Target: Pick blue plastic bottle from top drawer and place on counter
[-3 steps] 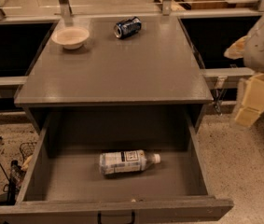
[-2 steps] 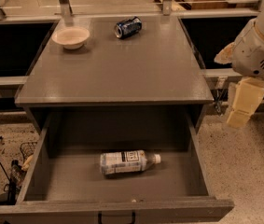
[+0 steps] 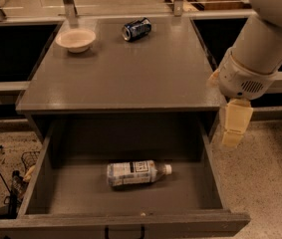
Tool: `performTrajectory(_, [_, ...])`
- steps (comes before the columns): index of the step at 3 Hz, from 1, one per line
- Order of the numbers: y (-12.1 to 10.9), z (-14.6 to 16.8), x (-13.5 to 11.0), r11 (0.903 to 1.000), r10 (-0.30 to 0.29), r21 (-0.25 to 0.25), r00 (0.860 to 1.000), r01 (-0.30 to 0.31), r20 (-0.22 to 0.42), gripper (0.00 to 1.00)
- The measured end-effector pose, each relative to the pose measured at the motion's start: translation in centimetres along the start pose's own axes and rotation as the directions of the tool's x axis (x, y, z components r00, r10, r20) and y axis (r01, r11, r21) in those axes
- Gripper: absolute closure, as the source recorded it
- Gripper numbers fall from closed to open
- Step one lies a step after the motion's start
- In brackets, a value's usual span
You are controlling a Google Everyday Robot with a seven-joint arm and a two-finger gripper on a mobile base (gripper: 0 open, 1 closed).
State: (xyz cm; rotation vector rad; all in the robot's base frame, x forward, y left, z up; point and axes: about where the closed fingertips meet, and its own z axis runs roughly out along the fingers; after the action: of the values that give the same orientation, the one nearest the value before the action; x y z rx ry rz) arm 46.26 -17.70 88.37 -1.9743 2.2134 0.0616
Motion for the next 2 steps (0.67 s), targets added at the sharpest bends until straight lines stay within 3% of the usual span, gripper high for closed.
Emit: performTrajectory(2, [0.59,0.02,-0.35,0.9999,-0.017,0.001,1.0,0.017,0.024,0.0])
